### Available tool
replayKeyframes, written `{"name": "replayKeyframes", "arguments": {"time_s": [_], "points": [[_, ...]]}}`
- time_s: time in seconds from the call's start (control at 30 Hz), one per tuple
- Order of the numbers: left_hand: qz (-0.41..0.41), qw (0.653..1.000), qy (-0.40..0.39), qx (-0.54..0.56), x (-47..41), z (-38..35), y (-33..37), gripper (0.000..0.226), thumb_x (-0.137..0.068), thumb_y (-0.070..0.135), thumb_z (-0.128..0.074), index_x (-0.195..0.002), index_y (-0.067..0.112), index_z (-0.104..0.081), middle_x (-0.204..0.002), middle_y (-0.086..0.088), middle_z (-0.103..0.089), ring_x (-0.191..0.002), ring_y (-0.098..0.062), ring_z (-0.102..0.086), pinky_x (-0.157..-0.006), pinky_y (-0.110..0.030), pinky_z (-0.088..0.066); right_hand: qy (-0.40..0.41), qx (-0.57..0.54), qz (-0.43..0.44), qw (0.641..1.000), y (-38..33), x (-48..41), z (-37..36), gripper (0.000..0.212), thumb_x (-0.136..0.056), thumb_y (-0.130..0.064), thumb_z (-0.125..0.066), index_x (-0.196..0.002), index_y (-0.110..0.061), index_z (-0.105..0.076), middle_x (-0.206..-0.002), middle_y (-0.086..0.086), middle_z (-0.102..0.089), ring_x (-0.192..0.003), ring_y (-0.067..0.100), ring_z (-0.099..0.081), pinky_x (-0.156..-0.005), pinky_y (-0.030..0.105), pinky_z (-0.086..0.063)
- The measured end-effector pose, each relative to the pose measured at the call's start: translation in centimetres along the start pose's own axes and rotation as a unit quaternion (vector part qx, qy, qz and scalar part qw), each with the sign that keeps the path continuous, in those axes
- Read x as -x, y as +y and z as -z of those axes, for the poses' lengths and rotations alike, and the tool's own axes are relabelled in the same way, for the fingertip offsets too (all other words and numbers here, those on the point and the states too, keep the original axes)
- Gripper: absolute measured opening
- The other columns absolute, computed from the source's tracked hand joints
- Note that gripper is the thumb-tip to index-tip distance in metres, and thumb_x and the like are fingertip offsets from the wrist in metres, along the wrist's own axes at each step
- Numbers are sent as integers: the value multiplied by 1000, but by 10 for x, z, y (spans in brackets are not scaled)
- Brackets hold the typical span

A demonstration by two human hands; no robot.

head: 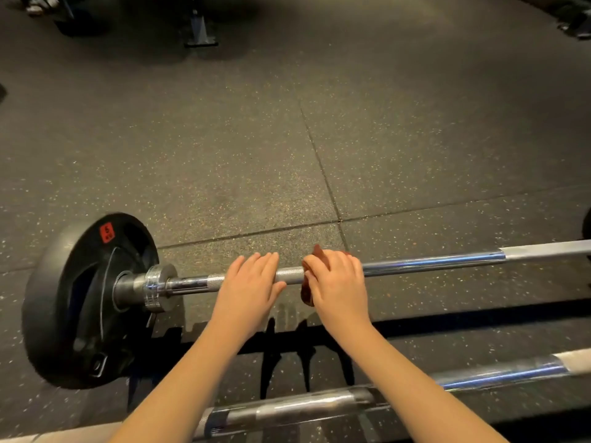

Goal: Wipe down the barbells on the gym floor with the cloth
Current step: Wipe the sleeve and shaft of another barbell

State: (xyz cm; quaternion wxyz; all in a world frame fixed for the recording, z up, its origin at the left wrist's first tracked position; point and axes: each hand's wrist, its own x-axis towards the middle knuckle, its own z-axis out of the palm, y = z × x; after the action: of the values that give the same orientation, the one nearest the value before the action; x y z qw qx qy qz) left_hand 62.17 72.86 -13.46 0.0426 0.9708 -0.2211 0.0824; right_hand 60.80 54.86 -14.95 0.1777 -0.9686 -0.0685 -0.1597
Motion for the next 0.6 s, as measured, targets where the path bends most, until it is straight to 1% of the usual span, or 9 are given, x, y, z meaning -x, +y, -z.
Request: {"name": "replayKeyframes", "arguments": {"time_s": [0.07,0.13,0.23,0.3,0.33,0.4,0.47,0.53,0.6], "points": [[6,1000,-9,11,-4,-3,0,50,-87,44,-35,-102,8,-67,-94,-4,-70,-88,-25,-68,-80,-40,-54,-17,17,50,998,21,-4,10,25,-91,-36,-43,-99,-25,-64,-93,-5,-62,-88,21,-57,-78,34,-38],[12,1000,2,9,-1,-5,-1,48,-87,43,-36,-99,8,-66,-94,-4,-69,-88,-27,-67,-80,-39,-53,-7,38,15,999,47,-4,24,27,-91,-37,-42,-95,-25,-66,-89,-5,-62,-84,23,-58,-76,35,-38],[32,999,4,-11,2,-8,2,48,-88,42,-36,-102,8,-66,-103,-6,-69,-97,-28,-66,-86,-42,-52,29,46,-99,994,60,4,30,33,-92,-36,-37,-96,-21,-66,-96,1,-61,-92,27,-55,-91,44,-39],[41,999,-1,-9,1,-10,6,48,-89,41,-36,-104,7,-65,-107,-7,-68,-100,-28,-64,-89,-44,-51,25,37,-130,991,33,5,18,32,-90,-34,-38,-101,-22,-67,-108,4,-61,-103,28,-53,-102,47,-32],[41,999,-1,-9,1,-10,7,48,-89,41,-36,-105,7,-65,-107,-7,-68,-101,-29,-64,-89,-44,-51,20,27,-113,993,16,5,9,31,-90,-32,-42,-104,-23,-67,-112,5,-61,-107,27,-53,-104,48,-30],[39,999,0,-14,1,-9,6,48,-89,41,-36,-104,6,-66,-106,-8,-68,-100,-29,-65,-88,-44,-52,0,10,-41,999,-8,8,-4,29,-91,-32,-45,-112,-25,-65,-116,3,-61,-109,24,-53,-103,45,-33],[34,999,-8,-10,-1,-6,5,47,-88,41,-37,-102,7,-66,-103,-7,-69,-97,-29,-66,-86,-44,-52,-23,12,18,999,2,1,-1,30,-91,-36,-43,-111,-28,-64,-108,-1,-62,-102,21,-56,-95,36,-34],[28,1000,-7,-5,1,-6,3,47,-88,42,-37,-101,7,-66,-102,-7,-68,-95,-28,-66,-85,-43,-53,-40,29,26,998,23,-1,12,28,-91,-40,-41,-106,-30,-63,-100,-7,-61,-96,19,-57,-87,33,-33],[35,999,-8,-3,2,-5,4,46,-89,42,-37,-102,8,-65,-102,-5,-68,-95,-27,-65,-86,-43,-52,-33,46,-15,998,42,2,23,27,-93,-41,-39,-102,-29,-62,-98,-7,-59,-97,21,-56,-91,39,-36]]}}
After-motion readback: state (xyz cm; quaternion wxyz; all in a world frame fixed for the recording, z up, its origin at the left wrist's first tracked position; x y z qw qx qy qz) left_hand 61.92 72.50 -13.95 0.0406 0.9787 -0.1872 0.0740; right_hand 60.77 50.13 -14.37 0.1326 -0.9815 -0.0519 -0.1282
